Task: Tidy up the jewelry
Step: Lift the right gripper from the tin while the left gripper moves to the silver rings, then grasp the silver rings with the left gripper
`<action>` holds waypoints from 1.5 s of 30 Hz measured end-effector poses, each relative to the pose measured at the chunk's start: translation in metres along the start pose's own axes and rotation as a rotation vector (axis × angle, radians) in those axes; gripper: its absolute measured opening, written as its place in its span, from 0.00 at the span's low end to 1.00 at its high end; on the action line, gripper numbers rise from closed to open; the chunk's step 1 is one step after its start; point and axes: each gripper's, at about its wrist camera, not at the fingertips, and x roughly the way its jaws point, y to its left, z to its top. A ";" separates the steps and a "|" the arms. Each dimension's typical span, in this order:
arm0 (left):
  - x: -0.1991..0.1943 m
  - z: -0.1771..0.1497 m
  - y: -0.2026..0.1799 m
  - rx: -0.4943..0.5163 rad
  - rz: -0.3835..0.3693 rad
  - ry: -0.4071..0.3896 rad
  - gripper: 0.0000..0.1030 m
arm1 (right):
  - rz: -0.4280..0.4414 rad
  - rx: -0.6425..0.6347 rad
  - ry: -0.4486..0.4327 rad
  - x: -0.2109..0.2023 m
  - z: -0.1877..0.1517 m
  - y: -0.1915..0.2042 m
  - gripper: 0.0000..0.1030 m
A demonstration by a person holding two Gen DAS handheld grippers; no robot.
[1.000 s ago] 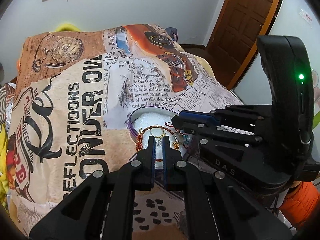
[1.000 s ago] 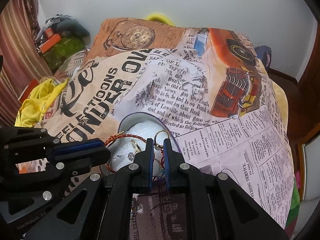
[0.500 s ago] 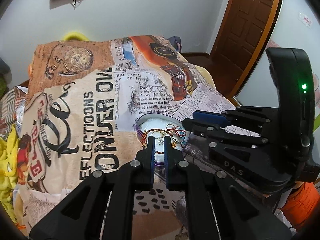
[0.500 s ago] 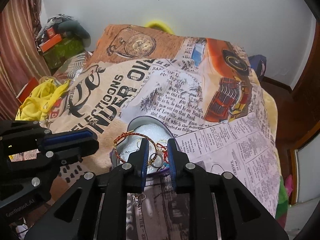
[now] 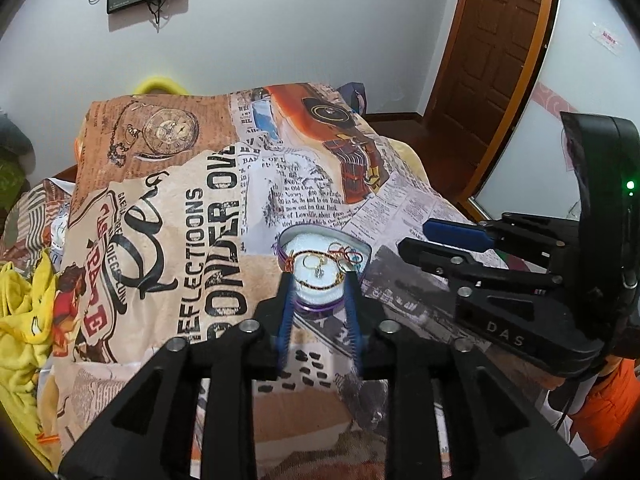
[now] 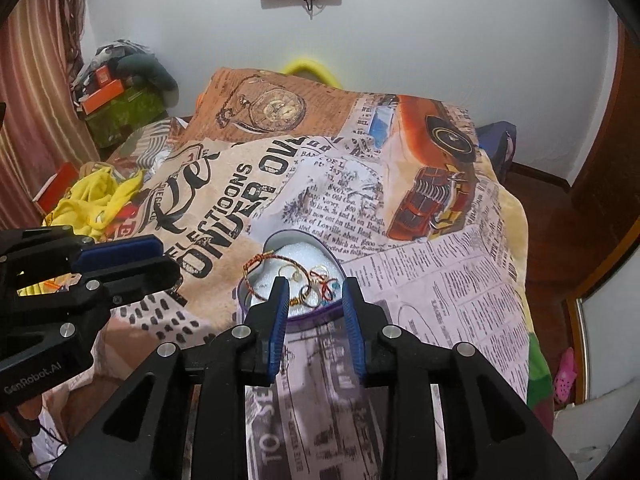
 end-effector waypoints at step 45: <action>0.114 -0.040 -0.032 0.018 -0.070 0.245 0.27 | 0.002 0.075 0.117 0.023 -0.066 -0.041 0.38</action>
